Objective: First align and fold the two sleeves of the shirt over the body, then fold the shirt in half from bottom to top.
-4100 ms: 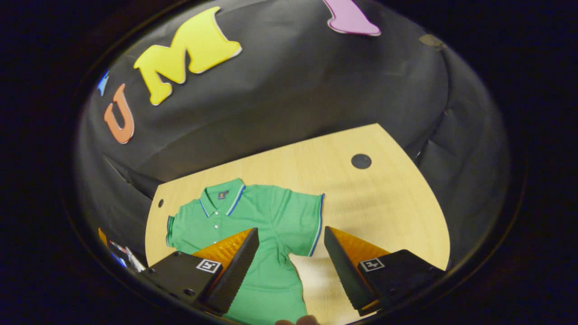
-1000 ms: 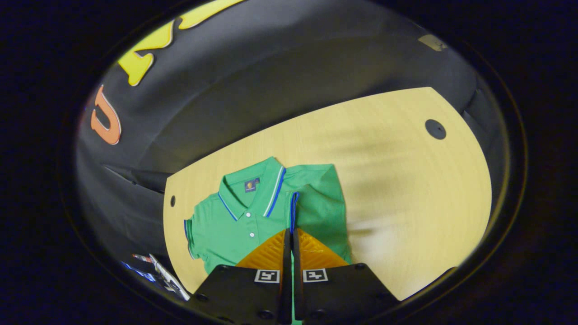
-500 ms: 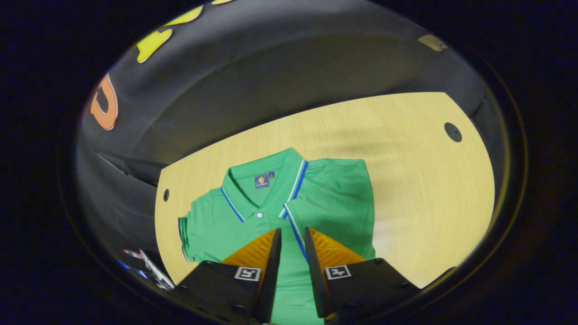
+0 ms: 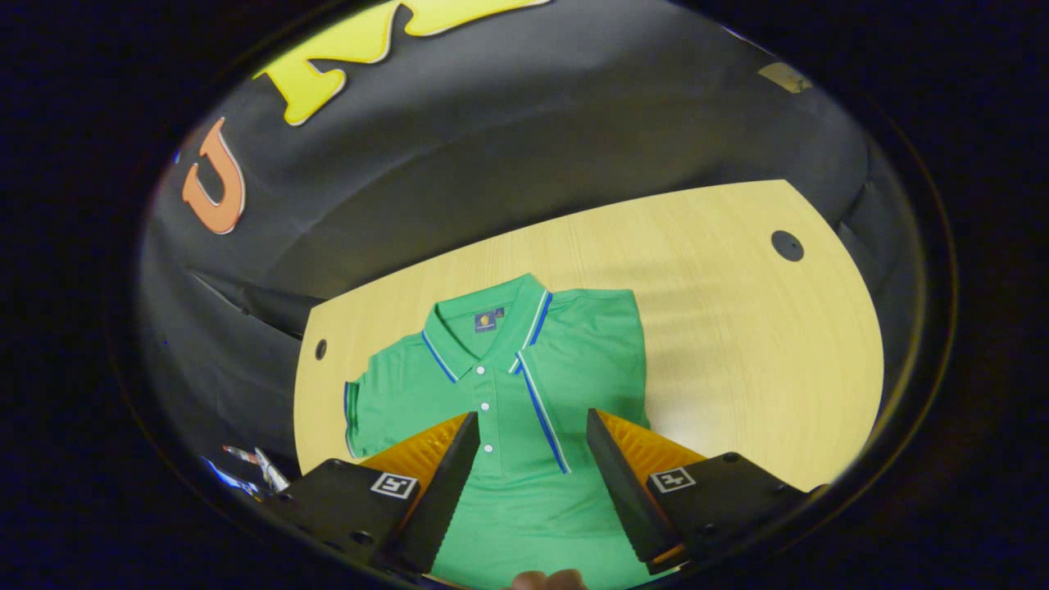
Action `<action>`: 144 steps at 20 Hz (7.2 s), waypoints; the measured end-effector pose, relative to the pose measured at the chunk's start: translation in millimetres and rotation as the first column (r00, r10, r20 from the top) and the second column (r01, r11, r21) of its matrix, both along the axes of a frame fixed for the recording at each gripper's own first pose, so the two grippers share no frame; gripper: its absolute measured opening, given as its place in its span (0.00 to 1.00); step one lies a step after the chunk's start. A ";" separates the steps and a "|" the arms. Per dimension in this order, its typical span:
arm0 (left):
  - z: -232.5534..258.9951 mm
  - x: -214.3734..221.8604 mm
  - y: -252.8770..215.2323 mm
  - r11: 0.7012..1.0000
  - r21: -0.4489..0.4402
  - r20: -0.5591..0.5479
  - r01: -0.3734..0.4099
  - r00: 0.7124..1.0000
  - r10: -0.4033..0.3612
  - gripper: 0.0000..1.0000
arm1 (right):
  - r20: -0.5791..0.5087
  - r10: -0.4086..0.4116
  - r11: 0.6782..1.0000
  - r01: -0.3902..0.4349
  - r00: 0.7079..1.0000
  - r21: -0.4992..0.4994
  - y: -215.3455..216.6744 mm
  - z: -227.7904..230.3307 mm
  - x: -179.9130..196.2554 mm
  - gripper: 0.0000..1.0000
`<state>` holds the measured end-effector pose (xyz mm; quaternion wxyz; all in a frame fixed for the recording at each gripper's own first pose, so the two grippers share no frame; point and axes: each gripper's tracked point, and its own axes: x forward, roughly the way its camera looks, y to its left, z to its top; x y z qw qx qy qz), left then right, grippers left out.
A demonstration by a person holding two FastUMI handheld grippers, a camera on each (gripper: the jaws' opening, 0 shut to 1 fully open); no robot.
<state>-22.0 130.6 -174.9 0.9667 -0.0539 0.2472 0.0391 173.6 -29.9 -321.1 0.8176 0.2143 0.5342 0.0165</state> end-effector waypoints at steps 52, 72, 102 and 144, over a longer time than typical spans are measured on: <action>-225.9 185.9 -10.4 0.962 -0.218 -0.721 0.163 0.638 -0.271 0.20 | 0.105 -0.033 0.964 0.060 0.994 -0.261 -106.8 74.3 -319.7 0.93; -154.9 199.8 -142.9 0.889 -0.215 -0.581 0.404 0.679 -0.449 0.04 | 0.135 -0.062 0.960 0.096 0.989 -0.263 -125.0 81.2 -351.0 0.93; -117.5 -49.5 -90.9 0.911 -0.163 -0.562 0.378 0.723 -0.401 0.98 | 0.026 0.344 0.909 -0.326 0.939 -0.261 -81.5 29.4 -324.0 0.95; -216.9 -213.1 -92.1 0.965 -0.081 -0.856 0.250 0.479 -0.196 0.72 | -0.321 0.441 0.812 -0.525 0.838 -0.254 -68.8 -86.6 -406.7 0.37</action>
